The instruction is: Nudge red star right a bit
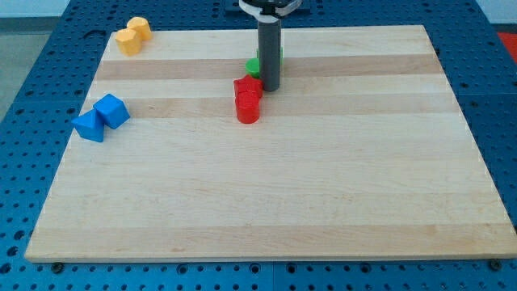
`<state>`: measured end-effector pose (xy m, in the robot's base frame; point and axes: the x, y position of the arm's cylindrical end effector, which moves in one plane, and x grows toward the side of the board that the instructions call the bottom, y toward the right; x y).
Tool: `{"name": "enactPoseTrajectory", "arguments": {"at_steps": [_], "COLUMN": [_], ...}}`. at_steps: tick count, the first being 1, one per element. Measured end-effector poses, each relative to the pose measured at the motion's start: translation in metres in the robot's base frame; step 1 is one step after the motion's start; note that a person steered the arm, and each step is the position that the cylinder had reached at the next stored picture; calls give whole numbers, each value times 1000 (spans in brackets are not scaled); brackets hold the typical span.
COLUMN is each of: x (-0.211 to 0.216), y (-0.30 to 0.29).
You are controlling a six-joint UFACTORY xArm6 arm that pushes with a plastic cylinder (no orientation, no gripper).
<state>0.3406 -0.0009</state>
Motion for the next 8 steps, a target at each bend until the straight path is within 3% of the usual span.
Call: {"name": "enactPoseTrajectory", "arguments": {"at_steps": [2, 3, 4, 5, 6, 8], "x": [26, 69, 137, 184, 173, 90], "y": [44, 69, 31, -58, -113, -143]}}
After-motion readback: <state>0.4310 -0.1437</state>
